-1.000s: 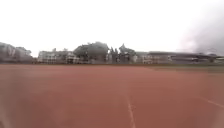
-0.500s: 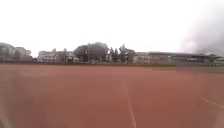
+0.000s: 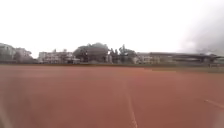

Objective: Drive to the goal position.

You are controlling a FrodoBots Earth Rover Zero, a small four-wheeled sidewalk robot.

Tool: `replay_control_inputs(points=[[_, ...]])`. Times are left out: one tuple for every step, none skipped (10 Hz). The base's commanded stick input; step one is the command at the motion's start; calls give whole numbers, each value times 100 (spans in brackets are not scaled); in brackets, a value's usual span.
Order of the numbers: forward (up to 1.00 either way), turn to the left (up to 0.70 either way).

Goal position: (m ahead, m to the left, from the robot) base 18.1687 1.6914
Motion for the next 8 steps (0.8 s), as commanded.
replay_control_inputs(points=[[30,0],[30,0],[30,0],[30,0],[30,0],[30,0],[30,0],[30,0]])
